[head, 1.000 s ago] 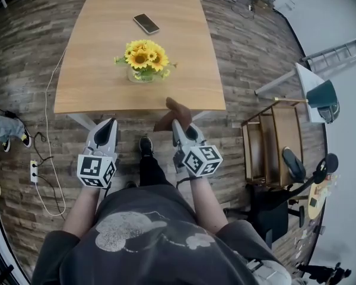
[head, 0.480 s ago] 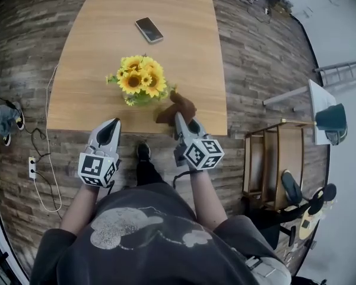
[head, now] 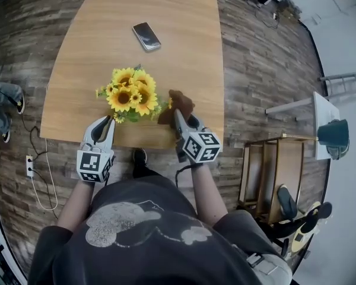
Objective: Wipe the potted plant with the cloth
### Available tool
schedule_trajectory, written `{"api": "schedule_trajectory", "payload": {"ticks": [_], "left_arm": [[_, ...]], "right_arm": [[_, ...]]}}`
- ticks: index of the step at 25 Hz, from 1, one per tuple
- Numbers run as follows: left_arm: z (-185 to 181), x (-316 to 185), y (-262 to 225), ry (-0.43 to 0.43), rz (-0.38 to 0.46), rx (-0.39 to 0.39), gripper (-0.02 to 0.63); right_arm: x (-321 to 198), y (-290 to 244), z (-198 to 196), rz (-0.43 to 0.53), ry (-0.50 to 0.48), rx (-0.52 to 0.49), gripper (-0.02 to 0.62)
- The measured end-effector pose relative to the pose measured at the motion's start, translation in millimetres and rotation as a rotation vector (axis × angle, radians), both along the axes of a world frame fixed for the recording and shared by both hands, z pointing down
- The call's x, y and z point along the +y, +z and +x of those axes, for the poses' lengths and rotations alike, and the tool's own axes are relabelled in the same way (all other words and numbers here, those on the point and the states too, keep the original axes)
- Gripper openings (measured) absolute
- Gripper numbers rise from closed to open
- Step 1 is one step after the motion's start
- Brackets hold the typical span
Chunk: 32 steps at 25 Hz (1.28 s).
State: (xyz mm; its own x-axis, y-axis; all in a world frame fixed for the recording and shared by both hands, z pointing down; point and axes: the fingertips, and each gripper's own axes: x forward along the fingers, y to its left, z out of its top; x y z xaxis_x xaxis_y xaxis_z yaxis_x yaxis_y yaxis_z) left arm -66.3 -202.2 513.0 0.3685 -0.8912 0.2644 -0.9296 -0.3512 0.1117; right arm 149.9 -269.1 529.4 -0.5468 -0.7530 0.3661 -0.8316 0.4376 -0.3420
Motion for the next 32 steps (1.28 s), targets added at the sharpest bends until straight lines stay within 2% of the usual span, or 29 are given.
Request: {"api": "schedule_trajectory", "payload": {"ticks": [5, 7, 10, 13, 17, 24, 27, 32], "left_arm": [[4.2, -20.3, 6.8, 0.016, 0.036, -0.077, 0.123], [4.1, -24.4, 15.7, 0.017, 0.037, -0.109, 0.196], [6.2, -29.3, 34.1, 0.013, -0.012, -0.120, 0.351], [11.5, -33.2, 48.9, 0.035, -0.059, -0.140, 0.413], [18.5, -45.1, 60.2, 0.090, -0.099, -0.166, 0.416], [26.3, -48.5, 61.4, 0.152, -0.094, -0.173, 0.400], [26.9, -47.9, 61.2, 0.178, -0.104, -0.165, 0.396], [24.8, -48.9, 62.7, 0.203, -0.106, -0.150, 0.394]], "right_arm": [[-33.4, 9.1, -18.4, -0.005, -0.084, 0.003, 0.048], [-46.3, 12.3, -26.4, -0.010, -0.135, 0.005, 0.049], [-59.7, 20.0, -42.8, -0.032, -0.254, 0.015, 0.048], [-63.3, 31.7, -57.9, -0.066, -0.376, 0.054, 0.049], [-65.4, 42.3, -75.2, -0.095, -0.484, 0.071, 0.049], [-48.7, 53.3, -109.5, -0.084, -0.712, 0.163, 0.051], [-36.7, 54.0, -112.2, -0.112, -0.736, 0.143, 0.051], [-19.2, 58.9, -110.3, -0.130, -0.711, 0.151, 0.051]]}}
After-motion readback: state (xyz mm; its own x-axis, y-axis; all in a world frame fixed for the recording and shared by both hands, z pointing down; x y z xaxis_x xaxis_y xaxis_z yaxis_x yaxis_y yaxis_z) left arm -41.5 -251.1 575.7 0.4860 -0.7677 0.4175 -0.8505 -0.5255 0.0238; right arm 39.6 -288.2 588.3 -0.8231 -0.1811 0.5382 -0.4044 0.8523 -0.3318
